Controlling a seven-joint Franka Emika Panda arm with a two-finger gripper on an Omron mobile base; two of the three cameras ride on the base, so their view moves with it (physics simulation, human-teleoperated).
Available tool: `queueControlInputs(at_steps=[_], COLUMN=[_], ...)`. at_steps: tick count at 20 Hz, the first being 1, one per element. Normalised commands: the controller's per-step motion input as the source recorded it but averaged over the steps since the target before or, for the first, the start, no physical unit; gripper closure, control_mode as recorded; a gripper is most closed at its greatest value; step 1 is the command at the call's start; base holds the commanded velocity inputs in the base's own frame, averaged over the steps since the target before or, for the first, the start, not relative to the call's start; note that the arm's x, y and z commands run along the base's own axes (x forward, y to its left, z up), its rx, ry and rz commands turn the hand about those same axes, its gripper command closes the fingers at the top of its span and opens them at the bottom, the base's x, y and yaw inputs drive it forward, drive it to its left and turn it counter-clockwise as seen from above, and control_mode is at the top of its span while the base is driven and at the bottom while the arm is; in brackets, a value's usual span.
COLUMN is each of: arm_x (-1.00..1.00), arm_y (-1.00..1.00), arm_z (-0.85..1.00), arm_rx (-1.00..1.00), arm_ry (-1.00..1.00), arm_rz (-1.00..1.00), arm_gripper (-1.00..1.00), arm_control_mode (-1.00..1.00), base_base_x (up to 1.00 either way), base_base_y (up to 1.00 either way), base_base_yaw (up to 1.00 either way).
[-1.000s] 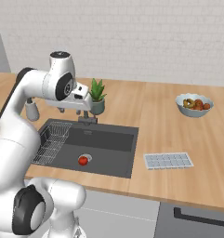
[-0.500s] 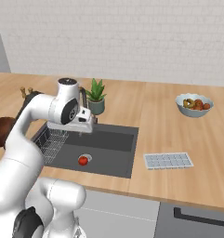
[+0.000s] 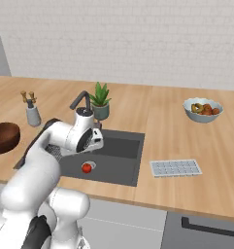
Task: Pick the tomato from the sink and place it in the bowl. Then pick the bowl and place it in the microwave. Then close the microwave door and press the start button.
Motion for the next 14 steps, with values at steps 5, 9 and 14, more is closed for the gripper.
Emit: queueControlInputs(at_steps=[5, 9, 14], arm_x=[0.85, 0.48, 0.31], arm_y=[0.04, 0.01, 0.17], arm_z=[-0.29, -0.53, -0.42], arm_rx=[0.04, 0.17, 0.13], arm_ry=[-0.03, 0.01, 0.2], arm_rz=[0.26, 0.13, -0.12], arm_gripper=[-1.0, -1.0, -1.0], arm_control_mode=[-1.0, -1.0, -1.0], base_base_x=[0.0, 0.0, 0.0], base_base_y=[0.0, 0.0, 0.0], base_base_yaw=[0.0, 0.0, 0.0])
